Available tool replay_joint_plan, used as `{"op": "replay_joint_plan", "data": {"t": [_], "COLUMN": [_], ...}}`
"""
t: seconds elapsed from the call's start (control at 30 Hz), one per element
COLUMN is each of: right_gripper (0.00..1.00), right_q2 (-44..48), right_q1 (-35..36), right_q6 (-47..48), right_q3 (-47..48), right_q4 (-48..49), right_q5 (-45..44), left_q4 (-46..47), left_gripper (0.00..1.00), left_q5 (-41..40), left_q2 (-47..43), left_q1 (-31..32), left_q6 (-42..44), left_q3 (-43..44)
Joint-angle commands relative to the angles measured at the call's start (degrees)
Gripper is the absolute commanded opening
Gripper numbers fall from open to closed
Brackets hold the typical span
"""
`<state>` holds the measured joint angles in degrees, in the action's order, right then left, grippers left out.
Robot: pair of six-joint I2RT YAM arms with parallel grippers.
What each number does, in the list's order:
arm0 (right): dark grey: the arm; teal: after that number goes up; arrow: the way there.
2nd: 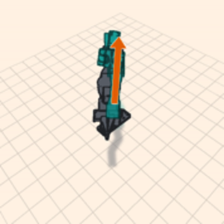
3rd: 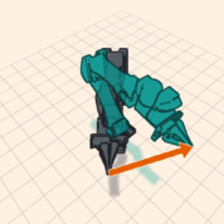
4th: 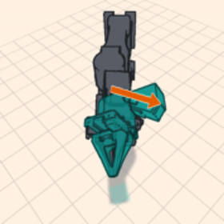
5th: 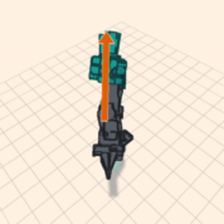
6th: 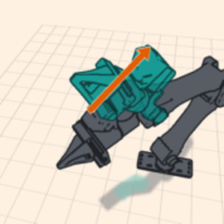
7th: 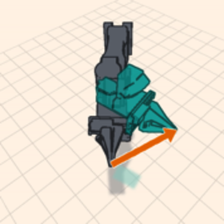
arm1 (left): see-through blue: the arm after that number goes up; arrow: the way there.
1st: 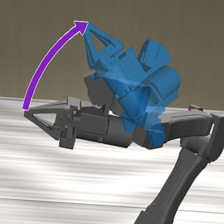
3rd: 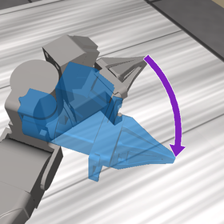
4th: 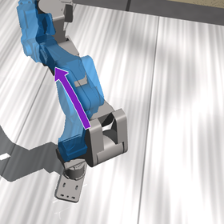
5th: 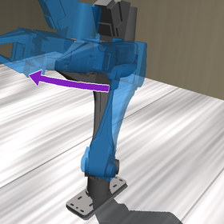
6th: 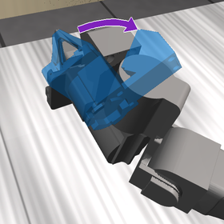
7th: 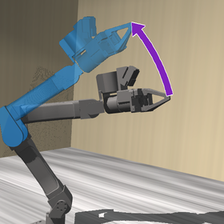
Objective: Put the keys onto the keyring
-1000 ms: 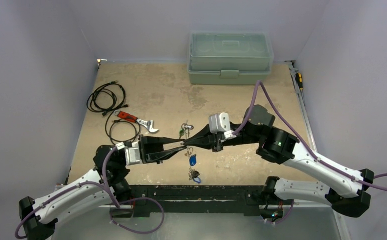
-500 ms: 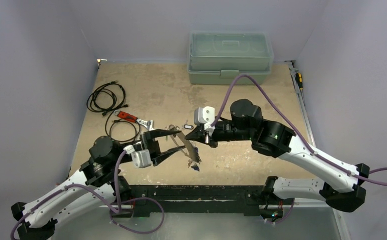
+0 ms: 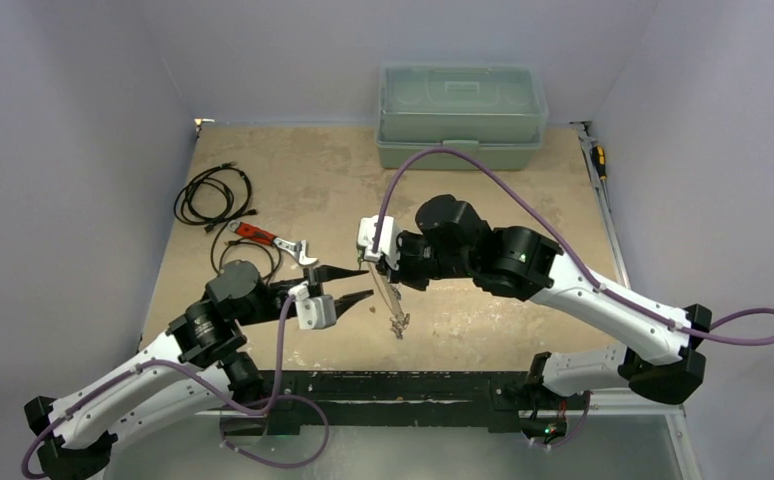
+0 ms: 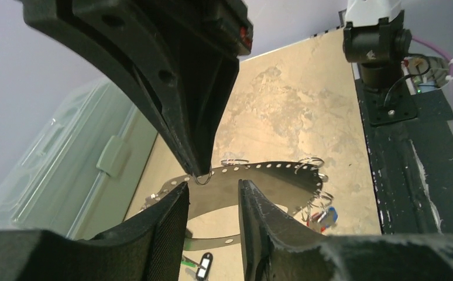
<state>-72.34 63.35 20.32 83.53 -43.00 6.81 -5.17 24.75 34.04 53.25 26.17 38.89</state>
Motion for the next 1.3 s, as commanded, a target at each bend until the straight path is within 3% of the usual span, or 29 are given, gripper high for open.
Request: {"op": "replay_joint_plan", "data": {"t": [0.0,0.33,0.73,1.03,1.27], "right_gripper": [0.00,0.00,0.00,0.00,0.00], "right_q2": [2.90,4.86,5.19,4.89,4.59], "right_q1": [0.61,0.85,1.12,1.33,1.42], "right_q6": [1.56,2.52,2.89,3.06,2.97], "right_q3": [0.79,-1.00,-1.55,-1.54,-1.86], "right_q4": [3.30,6.19,7.71,7.94,7.66], "right_q5": [0.95,6.42,8.55,8.74,10.45], "left_q4": [2.10,6.71,6.27,6.39,6.75], "left_gripper": [0.33,0.28,0.24,0.24,0.15], "left_q5": [-3.50,-4.74,2.47,2.84,2.08], "left_q2": [0.73,1.70,3.62,3.99,3.93], "left_q1": [0.00,-0.08,-0.08,-0.08,-0.08], "left_q6": [0.42,-0.81,-1.19,-1.55,-1.61], "left_q3": [0.69,-0.57,0.29,0.40,0.30]}}
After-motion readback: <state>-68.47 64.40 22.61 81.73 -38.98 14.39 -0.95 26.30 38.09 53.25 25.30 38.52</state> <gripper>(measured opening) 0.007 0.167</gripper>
